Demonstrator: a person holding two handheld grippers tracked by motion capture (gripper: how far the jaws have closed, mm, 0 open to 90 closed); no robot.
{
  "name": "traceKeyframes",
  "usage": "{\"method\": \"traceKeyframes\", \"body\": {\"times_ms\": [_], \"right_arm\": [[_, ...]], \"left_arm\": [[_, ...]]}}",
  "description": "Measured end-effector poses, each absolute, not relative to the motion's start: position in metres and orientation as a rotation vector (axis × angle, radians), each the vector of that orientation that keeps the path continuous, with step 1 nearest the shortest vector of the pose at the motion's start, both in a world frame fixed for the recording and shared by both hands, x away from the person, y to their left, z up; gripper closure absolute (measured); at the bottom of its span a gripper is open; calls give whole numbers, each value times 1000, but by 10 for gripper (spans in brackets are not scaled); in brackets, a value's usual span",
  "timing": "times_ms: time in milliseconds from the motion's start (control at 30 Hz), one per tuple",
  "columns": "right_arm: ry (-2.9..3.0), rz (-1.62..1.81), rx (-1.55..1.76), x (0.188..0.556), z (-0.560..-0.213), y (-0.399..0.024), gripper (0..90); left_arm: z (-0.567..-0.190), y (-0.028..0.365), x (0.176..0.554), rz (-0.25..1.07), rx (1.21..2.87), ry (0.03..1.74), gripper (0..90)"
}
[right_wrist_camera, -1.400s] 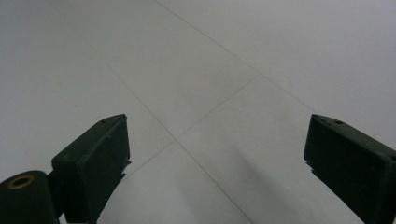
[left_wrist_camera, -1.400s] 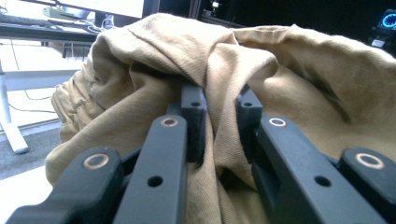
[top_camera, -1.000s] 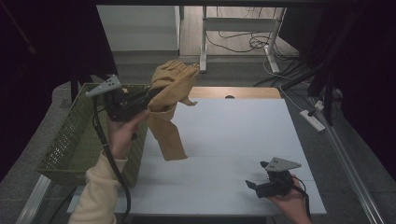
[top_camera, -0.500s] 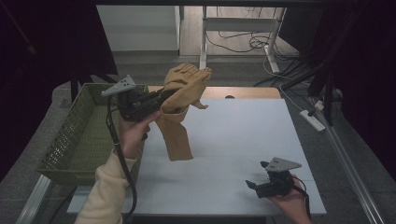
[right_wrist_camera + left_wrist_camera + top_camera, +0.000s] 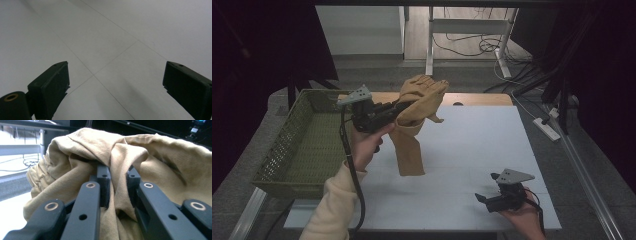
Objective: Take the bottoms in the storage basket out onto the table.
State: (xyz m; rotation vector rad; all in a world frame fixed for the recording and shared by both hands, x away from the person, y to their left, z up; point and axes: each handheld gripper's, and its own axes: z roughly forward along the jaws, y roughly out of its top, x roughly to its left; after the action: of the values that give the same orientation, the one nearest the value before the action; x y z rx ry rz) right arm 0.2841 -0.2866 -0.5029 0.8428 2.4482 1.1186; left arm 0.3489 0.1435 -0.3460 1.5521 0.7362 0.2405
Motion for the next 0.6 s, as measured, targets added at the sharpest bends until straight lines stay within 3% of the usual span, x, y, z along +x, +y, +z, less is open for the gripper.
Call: {"method": "traceKeyframes", "body": {"times_ms": [600], "right_arm": [[2452, 1113, 840, 284, -503, -287, 69]], "left_arm": [[-389, 101, 369, 132, 1626, 753, 783]]}}
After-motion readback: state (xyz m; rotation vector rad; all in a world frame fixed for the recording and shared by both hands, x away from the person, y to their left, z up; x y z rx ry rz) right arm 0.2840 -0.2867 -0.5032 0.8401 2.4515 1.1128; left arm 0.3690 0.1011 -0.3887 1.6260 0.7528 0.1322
